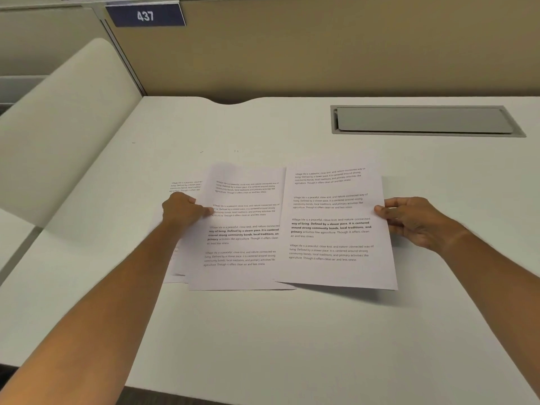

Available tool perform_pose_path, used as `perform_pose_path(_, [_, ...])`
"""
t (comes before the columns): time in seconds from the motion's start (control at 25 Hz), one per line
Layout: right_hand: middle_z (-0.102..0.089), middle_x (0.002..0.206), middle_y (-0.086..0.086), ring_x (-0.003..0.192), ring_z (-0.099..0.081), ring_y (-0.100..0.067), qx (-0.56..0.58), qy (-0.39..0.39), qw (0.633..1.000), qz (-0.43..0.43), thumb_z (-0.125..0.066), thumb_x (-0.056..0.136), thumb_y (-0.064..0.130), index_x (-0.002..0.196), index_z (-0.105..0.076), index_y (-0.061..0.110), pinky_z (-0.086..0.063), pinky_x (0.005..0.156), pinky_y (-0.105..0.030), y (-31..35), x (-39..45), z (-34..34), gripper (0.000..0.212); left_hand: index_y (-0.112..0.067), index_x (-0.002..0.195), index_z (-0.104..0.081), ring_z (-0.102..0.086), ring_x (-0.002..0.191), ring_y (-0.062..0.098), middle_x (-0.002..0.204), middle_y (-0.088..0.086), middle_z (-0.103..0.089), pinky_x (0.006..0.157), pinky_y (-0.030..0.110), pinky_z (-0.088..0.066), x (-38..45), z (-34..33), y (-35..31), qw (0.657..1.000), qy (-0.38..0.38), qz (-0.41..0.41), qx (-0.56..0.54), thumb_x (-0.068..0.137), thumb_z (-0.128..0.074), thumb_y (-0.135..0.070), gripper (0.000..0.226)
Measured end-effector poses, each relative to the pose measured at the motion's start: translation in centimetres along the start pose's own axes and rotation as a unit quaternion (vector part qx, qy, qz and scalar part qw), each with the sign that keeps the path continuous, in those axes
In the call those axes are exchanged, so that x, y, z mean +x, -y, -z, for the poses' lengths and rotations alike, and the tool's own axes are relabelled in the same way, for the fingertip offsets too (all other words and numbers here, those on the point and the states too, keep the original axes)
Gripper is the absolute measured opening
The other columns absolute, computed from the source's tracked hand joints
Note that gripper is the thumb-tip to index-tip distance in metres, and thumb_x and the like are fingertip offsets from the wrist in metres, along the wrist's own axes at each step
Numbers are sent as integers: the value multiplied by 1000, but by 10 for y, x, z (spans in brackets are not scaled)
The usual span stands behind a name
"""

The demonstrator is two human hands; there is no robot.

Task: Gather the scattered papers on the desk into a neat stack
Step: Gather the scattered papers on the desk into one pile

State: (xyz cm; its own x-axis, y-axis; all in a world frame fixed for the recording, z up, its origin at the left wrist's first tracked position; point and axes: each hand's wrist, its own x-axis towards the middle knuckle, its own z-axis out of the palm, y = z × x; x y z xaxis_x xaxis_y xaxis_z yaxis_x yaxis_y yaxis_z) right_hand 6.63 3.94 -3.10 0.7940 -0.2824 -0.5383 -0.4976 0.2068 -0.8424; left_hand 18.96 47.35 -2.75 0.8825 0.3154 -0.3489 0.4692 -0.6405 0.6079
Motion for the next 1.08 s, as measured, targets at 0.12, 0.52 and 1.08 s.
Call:
perform_pose_path(0.12, [-79,80,-7,68,-76,-16,0,1,1000,-2,-72,83,0,89,-69,3,-58,54,-24,-1,-1,1,7,-15,92,-62,-63,90,27,105,6,-62,82,37,-55,2,-4,5,999,-13,-9,-35,68,-88,-20,35])
perform_pose_path(0.52, [-78,74,-4,65,-75,-14,8,0,1000,1,-68,86,-3,91,-68,2,-58,54,-22,2,-7,2,7,-16,62,-44,-62,76,28,78,12,-56,83,48,-59,-4,-18,3,987,101,-8,-128,85,-74,-6,39])
perform_pose_path(1.08, [-78,84,-7,68,-75,-14,-8,17,1000,10,-71,85,0,95,-69,2,-59,54,-23,13,-7,-13,11,-8,70,-60,-68,67,18,81,9,-69,46,21,-56,2,31,20,978,51,24,-202,79,-78,2,22])
